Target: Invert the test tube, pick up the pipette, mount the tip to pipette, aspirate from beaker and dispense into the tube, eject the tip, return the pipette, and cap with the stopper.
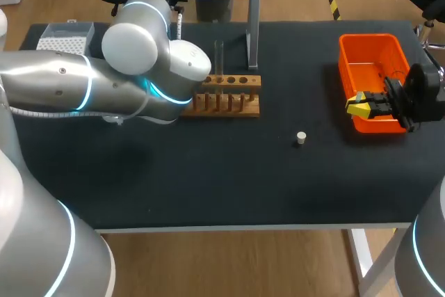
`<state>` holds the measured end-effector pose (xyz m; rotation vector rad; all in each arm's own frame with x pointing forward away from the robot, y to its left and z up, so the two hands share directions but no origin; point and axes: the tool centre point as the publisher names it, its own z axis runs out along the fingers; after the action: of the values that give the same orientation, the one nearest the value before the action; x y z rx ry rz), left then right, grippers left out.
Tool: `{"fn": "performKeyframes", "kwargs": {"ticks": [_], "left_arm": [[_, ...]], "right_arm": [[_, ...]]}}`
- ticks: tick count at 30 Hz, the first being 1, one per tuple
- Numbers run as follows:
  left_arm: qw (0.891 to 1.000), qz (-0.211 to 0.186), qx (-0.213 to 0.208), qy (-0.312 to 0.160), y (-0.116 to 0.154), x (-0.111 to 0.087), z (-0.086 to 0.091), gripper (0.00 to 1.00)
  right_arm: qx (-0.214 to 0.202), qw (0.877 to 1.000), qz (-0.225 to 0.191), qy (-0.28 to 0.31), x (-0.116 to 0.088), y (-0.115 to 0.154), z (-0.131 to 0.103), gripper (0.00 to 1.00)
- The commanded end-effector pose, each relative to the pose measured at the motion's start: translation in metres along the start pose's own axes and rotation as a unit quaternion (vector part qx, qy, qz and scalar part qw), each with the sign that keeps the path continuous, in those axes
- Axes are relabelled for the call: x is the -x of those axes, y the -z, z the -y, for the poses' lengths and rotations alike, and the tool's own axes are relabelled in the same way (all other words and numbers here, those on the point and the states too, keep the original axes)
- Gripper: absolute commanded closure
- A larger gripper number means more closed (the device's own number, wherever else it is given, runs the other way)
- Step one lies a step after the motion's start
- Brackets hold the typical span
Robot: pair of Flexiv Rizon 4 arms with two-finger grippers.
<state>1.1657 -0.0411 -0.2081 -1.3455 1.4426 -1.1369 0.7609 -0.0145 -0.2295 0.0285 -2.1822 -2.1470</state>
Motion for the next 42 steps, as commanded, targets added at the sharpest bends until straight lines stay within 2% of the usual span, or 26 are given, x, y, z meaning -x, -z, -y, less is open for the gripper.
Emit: {"fn": "performKeyframes", "kwargs": {"ticks": [1,25,29,30,31,32,42], "left_arm": [[1.0,0.004,-0.004,0.001,-0.0038,-0.0034,-0.0037,0.57],[1.0,0.006,-0.005,0.003,-0.0081,-0.0038,-0.004,0.58],[1.0,0.006,-0.005,0.003,-0.0084,-0.0031,-0.0036,0.64],[1.0,0.006,-0.005,0.004,-0.0084,-0.003,-0.0036,0.7],[1.0,0.007,-0.005,0.004,-0.0084,-0.0029,-0.0036,0.91],[1.0,0.007,-0.005,0.004,-0.0084,-0.0027,-0.0036,1.0],[1.0,0.008,-0.006,0.004,-0.0069,-0.0009,-0.0019,1.0]], "right_arm": [[0.0,1.0,0.0,0.0,-0.0002,0.0007,0.0003,1.0],[0.0,1.0,0.0,0.0,-0.0002,0.0007,0.0003,1.0],[0.0,1.0,0.0,0.0,-0.0002,0.0007,0.0003,1.0],[0.0,1.0,0.0,0.0,-0.0002,0.0007,0.0003,1.0],[0.0,1.0,0.0,0.0,-0.0002,0.0007,0.0003,1.0],[0.0,1.0,0.0,0.0,-0.0002,0.0007,0.0003,1.0],[0.0,1.0,0.0,0.0,-0.0002,0.0007,0.0003,1.0]]}}
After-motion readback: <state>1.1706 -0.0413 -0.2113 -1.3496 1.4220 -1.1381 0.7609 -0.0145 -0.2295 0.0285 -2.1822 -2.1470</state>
